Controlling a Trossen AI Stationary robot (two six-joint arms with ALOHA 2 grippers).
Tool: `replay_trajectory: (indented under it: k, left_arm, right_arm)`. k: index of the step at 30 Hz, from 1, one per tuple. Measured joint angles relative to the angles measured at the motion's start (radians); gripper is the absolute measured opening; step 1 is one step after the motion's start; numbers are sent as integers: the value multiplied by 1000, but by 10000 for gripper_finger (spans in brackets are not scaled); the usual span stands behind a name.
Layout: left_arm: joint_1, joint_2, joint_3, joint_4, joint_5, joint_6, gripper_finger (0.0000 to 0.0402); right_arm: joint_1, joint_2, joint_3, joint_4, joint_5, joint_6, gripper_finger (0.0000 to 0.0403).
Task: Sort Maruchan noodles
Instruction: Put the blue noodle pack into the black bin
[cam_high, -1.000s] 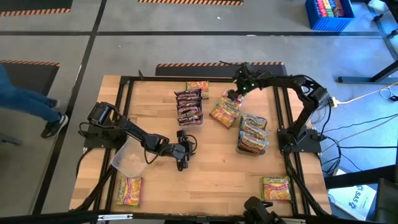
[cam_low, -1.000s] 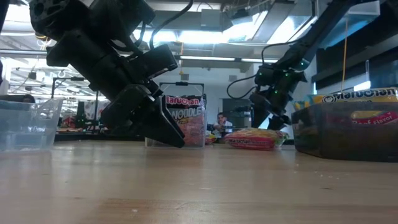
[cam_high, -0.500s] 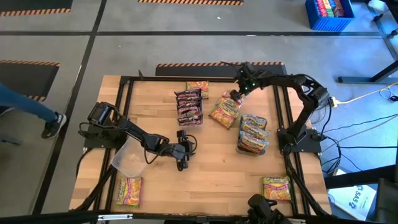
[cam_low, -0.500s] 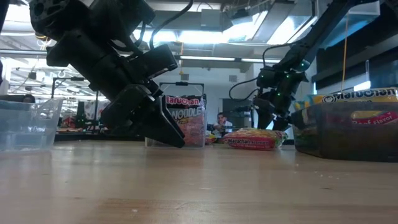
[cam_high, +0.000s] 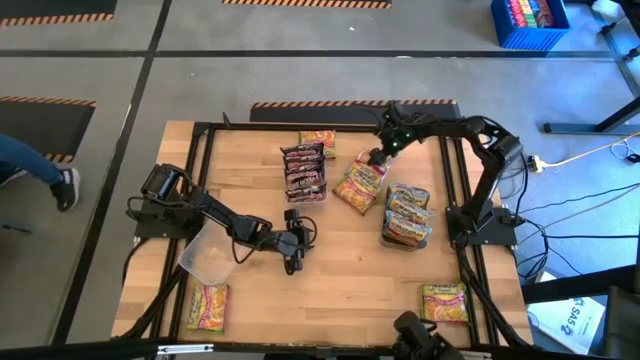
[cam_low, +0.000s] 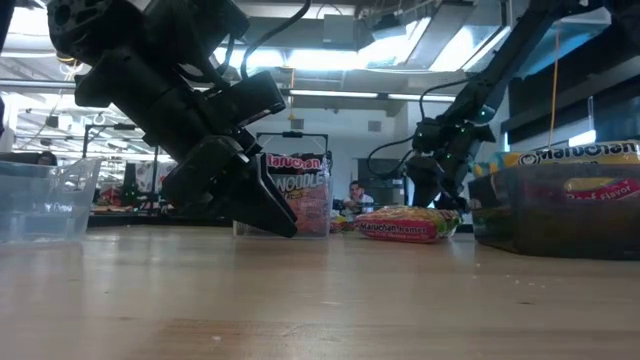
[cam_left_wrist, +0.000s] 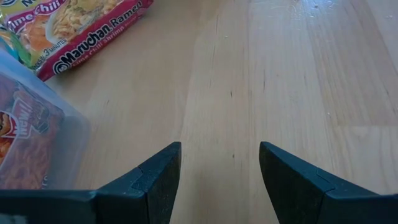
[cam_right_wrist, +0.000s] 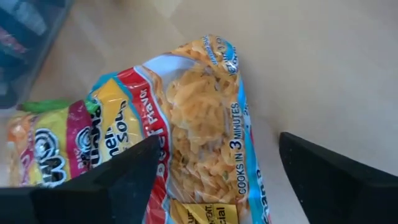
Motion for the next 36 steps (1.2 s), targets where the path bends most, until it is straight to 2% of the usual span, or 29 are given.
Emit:
replay_trajectory:
  k: [12, 21, 26, 36]
  left_arm:
    - [6, 0, 0, 0, 0, 0, 211]
    - [6, 0, 0, 0, 0, 1, 211]
    - [6, 0, 0, 0, 0, 0, 211]
    - [6, 0, 0, 0, 0, 1, 211]
  right_arm:
    - [1, 3, -3, -8, -91, -46, 171]
    - [1, 3, -3, 3, -97, -71, 75]
    - [1, 2, -3, 6, -93, -86, 53]
    - [2, -71, -6, -17, -23, -109, 47]
